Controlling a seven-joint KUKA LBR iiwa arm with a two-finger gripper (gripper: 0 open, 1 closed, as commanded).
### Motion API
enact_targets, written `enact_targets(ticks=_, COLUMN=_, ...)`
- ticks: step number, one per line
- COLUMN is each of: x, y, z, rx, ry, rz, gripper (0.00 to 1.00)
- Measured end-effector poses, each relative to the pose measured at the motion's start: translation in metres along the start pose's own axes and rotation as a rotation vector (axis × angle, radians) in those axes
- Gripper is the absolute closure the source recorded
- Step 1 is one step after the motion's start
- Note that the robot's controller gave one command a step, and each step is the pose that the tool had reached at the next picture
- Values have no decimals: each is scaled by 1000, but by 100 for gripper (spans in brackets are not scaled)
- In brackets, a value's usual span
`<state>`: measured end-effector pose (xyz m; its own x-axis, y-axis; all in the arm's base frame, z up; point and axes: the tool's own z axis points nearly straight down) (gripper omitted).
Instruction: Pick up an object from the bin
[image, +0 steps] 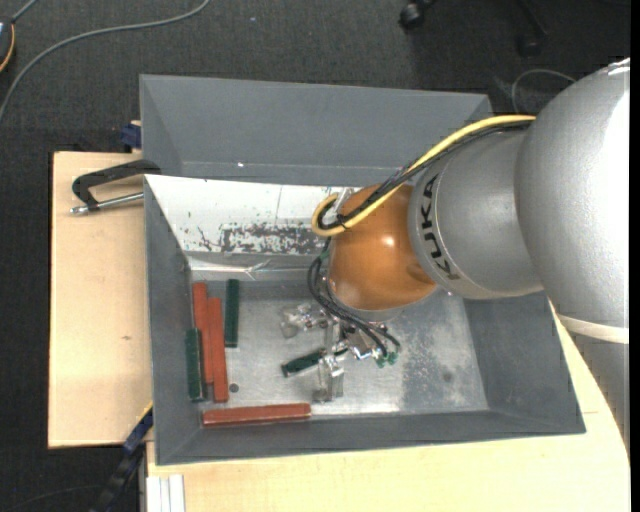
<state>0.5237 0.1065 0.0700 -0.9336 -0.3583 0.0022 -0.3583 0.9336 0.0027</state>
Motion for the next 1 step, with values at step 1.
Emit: enact_targets(ticks=1, x=-1, y=-1, z=0, rx=1, ry=-2, rz=0, gripper=100)
